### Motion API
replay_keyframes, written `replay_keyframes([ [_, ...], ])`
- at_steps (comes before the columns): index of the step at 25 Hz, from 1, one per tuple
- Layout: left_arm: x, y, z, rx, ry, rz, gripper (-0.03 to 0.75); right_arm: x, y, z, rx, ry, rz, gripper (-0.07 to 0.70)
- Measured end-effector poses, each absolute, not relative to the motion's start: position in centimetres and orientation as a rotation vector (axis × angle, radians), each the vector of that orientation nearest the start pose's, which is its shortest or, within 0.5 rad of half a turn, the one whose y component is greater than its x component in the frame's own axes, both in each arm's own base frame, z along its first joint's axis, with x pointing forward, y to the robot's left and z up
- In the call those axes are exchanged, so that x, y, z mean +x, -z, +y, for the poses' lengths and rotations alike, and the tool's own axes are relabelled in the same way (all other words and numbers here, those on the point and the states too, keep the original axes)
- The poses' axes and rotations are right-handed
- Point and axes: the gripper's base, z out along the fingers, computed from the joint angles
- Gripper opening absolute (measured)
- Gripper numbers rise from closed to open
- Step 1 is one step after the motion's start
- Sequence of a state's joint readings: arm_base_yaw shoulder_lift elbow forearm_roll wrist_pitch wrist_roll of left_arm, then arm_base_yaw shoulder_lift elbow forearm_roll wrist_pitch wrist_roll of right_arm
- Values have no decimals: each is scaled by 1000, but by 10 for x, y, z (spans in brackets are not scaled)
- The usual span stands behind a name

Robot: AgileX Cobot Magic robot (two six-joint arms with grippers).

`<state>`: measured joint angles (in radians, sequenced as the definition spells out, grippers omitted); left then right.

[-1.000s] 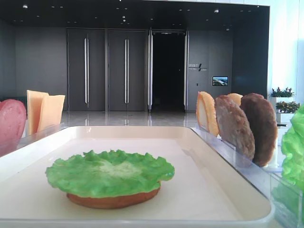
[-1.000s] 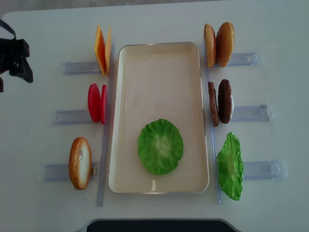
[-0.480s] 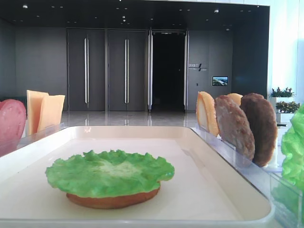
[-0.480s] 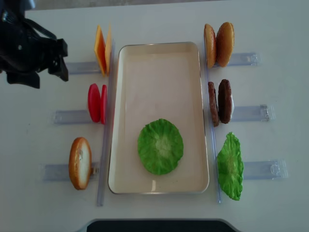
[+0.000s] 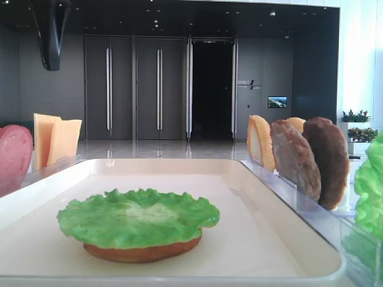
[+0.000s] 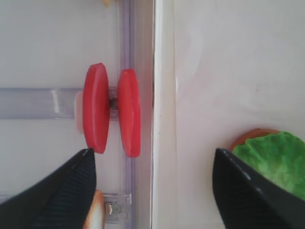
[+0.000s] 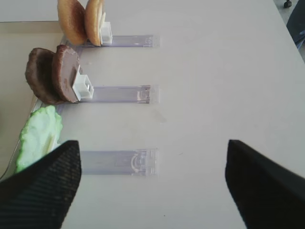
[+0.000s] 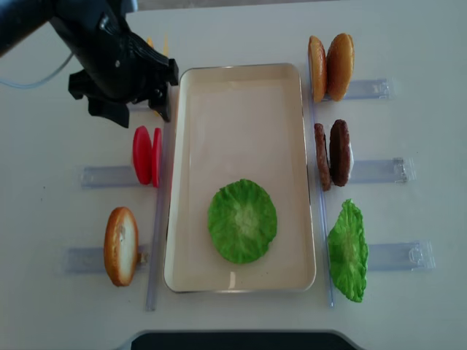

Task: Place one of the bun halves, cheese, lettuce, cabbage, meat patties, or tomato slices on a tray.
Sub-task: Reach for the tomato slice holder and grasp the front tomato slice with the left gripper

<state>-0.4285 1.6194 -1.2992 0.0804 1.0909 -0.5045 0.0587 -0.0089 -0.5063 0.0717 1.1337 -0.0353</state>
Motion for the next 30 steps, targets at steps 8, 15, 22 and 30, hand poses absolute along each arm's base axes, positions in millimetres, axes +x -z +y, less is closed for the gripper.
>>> replay_keyframes([
  [8,299,-265,-135,-95,-22,2946,579,-11,-273,5,-106,-101,2099,584],
  [15,303,-255,-136,-105,-43,2971,579,-11,-273,5,-106,-101,2099,584],
  [22,311,-236,-141,-112,-54,3001,579,-11,-273,5,-106,-101,2099,584],
  [30,319,-217,-145,-110,-70,3026,579,-11,-273,5,-106,-101,2099,584],
])
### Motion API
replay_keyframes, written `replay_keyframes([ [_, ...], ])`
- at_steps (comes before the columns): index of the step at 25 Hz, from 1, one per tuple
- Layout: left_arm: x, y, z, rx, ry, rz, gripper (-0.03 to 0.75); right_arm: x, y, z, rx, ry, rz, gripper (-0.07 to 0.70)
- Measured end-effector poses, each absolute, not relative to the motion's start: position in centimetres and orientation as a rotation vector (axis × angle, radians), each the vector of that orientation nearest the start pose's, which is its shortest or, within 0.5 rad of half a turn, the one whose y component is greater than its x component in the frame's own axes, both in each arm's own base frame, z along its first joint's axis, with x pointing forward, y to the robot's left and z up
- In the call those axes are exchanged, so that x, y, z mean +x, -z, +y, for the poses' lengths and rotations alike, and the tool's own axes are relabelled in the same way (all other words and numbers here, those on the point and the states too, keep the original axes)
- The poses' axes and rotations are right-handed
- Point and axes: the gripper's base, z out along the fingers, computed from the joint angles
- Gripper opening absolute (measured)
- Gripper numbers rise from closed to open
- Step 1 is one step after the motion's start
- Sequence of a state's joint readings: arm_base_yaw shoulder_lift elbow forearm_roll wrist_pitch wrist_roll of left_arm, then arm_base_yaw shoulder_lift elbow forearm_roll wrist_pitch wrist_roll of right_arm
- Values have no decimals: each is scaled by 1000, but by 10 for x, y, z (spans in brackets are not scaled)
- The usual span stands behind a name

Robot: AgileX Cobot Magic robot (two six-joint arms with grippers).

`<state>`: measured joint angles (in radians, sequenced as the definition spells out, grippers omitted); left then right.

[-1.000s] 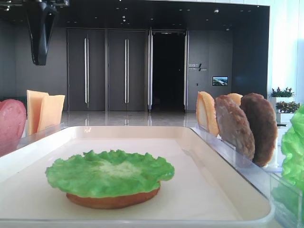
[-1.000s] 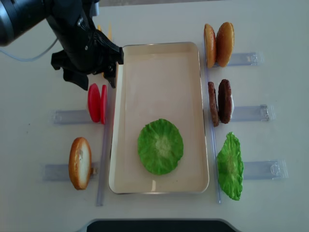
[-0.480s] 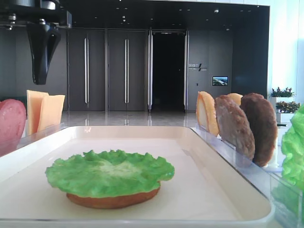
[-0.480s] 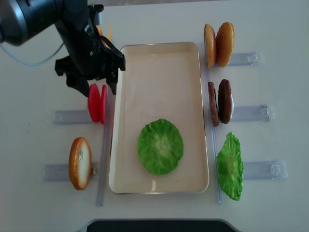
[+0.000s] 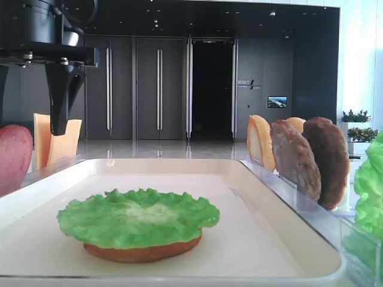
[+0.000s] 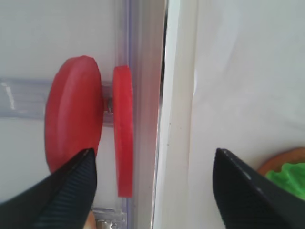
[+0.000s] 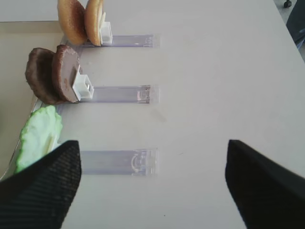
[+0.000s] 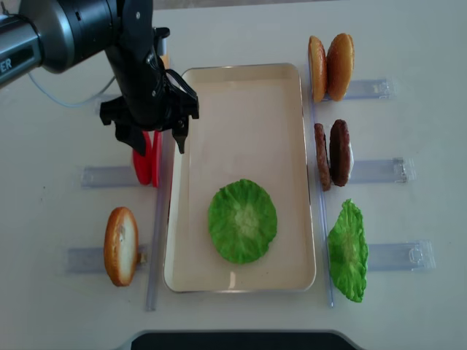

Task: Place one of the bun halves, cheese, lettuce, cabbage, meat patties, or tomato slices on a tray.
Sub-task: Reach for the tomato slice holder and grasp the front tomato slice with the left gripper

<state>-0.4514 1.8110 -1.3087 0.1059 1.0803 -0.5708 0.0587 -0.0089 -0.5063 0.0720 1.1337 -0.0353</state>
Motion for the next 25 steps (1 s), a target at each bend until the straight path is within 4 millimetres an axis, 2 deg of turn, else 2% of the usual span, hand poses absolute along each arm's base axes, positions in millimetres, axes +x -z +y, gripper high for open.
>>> replay_keyframes([
  [25,321,-217,-145,-92,-79,2997,579,-11,-273,5,-106,-101,2099,561],
])
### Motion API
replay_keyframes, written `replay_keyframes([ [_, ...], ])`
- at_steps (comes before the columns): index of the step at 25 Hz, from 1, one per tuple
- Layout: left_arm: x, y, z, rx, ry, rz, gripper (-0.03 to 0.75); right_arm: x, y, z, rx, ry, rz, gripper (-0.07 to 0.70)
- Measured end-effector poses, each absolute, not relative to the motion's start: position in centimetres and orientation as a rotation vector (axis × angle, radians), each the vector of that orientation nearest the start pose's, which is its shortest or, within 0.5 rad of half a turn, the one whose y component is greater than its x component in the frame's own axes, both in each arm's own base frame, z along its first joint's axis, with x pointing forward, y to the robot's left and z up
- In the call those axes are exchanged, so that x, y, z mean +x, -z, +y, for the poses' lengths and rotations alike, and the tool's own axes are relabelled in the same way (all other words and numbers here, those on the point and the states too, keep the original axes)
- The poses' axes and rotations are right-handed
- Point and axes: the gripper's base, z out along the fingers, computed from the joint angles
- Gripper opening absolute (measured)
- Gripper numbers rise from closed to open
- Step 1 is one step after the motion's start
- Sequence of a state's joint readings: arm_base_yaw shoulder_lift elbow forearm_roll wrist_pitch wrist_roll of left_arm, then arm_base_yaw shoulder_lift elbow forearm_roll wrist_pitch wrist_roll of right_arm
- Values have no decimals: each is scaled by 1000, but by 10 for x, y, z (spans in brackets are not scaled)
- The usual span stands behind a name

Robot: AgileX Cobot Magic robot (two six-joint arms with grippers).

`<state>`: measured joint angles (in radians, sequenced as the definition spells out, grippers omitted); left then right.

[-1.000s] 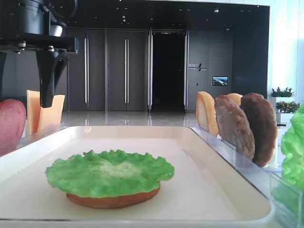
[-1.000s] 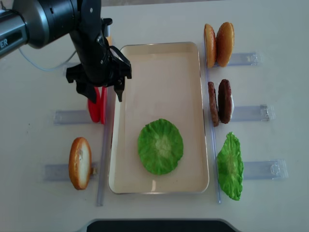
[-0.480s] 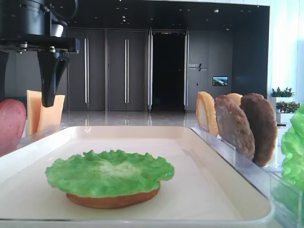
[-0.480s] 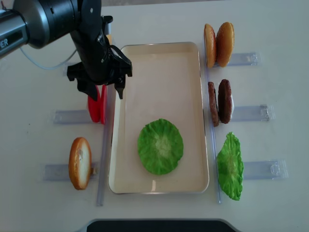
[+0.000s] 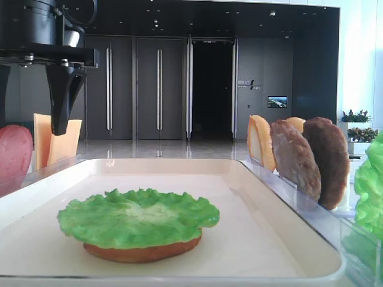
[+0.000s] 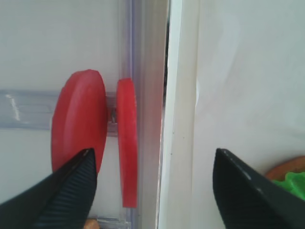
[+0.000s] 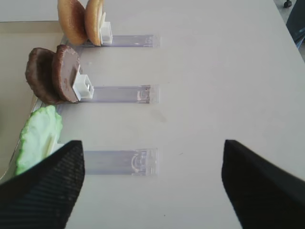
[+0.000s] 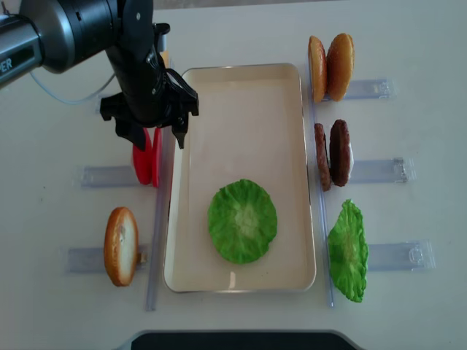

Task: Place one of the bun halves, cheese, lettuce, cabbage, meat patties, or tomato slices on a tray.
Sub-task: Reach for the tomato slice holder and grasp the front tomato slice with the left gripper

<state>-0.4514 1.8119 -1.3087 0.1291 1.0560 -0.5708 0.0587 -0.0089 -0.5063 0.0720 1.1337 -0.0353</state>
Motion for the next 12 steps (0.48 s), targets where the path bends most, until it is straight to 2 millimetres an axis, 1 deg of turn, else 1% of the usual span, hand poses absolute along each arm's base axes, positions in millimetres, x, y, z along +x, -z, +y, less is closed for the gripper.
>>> replay_keyframes([
  [3,322,-214,-145,-92,-85,3004,579,-11,-273,5,-106,-101,2099,558],
  [8,324,-203,-146,-91,-115,3039,579,-11,-273,5,-106,-101,2099,557],
  [12,324,-202,-146,-91,-117,3041,579,-11,-273,5,-106,-101,2099,557],
])
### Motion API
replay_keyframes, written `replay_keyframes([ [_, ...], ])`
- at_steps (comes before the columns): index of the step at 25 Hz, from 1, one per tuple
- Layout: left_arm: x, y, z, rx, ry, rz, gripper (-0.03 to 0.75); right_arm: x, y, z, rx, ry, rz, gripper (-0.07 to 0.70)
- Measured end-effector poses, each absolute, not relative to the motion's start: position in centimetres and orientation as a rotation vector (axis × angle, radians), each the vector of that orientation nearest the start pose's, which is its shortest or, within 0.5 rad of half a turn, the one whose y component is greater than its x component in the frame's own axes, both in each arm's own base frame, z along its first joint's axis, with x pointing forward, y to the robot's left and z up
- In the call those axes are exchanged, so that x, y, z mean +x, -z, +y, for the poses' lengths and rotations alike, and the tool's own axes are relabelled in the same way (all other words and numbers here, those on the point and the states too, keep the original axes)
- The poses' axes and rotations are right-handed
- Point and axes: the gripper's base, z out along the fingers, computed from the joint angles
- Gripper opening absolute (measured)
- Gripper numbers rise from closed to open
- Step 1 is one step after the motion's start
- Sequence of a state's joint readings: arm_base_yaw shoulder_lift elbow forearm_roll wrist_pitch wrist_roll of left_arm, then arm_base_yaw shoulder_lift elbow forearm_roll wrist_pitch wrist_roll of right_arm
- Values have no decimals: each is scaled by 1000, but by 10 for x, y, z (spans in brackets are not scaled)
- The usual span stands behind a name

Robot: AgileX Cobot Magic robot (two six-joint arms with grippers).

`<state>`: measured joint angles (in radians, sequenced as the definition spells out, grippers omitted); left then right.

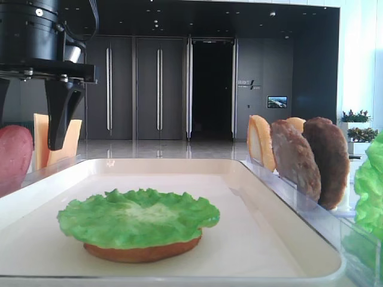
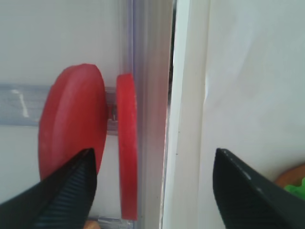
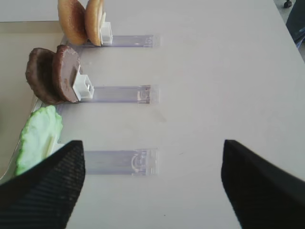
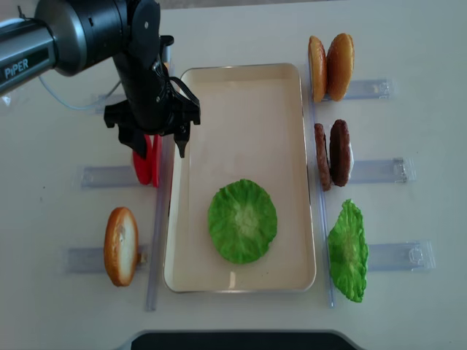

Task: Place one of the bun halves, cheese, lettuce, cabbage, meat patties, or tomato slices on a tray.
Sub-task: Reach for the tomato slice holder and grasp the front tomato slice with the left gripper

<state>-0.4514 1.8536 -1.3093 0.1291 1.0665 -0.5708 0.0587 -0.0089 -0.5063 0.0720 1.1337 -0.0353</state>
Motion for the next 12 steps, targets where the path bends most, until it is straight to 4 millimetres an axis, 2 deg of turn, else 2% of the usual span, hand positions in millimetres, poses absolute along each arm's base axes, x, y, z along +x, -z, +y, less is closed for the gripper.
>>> replay_keyframes([
  [7,322,-202,-145,-93,-133,3057,559,-11,-273,5,-106,-101,2099,556],
  [12,322,-202,-145,-94,-138,3062,421,-11,-273,5,-106,-101,2099,556],
])
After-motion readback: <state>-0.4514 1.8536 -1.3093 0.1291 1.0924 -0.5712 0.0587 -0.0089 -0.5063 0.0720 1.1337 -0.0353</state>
